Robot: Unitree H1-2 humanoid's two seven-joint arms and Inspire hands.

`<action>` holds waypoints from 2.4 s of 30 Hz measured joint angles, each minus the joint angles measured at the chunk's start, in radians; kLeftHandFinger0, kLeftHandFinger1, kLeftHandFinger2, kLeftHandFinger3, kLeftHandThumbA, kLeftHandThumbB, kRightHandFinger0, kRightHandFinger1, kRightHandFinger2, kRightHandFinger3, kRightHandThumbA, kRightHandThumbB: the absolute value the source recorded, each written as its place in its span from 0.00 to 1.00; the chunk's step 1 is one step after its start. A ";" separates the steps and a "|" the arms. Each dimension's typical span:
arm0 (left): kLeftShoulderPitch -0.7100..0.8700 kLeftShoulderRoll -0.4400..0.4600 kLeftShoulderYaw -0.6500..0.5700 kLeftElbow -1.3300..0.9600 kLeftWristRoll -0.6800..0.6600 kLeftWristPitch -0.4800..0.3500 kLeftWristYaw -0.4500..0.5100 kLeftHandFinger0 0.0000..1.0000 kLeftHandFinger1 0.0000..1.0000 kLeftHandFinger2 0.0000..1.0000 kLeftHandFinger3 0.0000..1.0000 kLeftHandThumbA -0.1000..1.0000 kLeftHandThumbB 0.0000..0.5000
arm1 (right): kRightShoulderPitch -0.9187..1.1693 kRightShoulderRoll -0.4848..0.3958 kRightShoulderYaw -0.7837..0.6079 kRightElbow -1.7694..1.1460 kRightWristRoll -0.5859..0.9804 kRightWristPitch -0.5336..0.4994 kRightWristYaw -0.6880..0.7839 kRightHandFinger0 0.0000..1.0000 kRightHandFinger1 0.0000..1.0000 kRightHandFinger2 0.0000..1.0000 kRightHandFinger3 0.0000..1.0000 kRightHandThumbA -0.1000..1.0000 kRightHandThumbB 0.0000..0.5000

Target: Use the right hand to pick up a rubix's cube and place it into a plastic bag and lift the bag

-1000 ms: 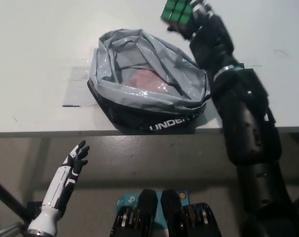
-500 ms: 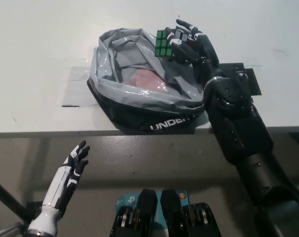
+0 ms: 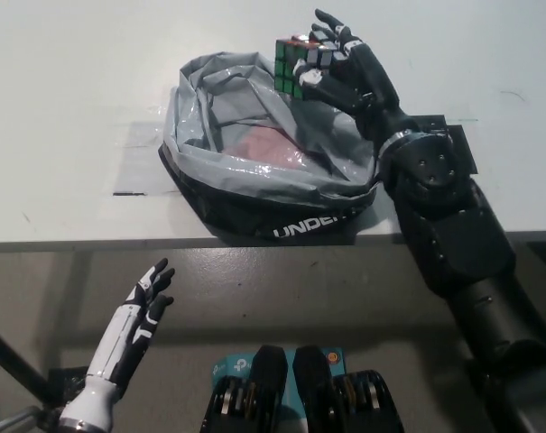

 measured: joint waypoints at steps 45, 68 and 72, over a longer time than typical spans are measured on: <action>0.003 0.000 -0.031 0.012 0.033 -0.015 0.000 0.88 1.00 1.00 1.00 0.94 0.22 | 0.037 -0.136 0.113 -0.112 -0.361 0.096 0.051 1.00 1.00 1.00 1.00 0.77 1.00; -0.003 0.002 -0.014 0.010 0.037 -0.024 0.000 0.87 1.00 1.00 1.00 0.95 0.22 | 0.031 -0.048 0.159 0.013 -0.510 0.187 -0.014 1.00 1.00 1.00 1.00 0.78 1.00; -0.003 0.002 -0.014 0.010 0.038 -0.025 0.000 0.86 1.00 1.00 1.00 0.96 0.22 | 0.030 -0.049 0.142 0.027 -0.500 0.194 0.010 1.00 1.00 1.00 1.00 0.76 1.00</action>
